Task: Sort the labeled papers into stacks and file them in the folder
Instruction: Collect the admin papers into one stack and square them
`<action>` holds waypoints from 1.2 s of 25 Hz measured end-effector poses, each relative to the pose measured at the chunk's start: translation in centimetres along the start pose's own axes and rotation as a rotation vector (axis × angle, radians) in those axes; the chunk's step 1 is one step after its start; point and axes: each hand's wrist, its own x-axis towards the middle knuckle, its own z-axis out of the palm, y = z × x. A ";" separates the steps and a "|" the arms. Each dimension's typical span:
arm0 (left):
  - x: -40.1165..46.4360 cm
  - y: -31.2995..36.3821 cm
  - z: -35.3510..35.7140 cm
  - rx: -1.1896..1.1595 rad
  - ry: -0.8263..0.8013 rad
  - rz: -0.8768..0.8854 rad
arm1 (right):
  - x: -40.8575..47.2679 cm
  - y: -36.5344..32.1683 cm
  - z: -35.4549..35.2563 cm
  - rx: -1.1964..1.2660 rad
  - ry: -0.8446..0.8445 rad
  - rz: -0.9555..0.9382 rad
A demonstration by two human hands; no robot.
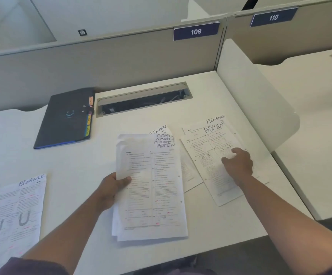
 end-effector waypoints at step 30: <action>2.1 -2.1 4.9 0.207 0.257 -0.031 | 3.0 1.7 -3.0 -0.507 -0.171 0.039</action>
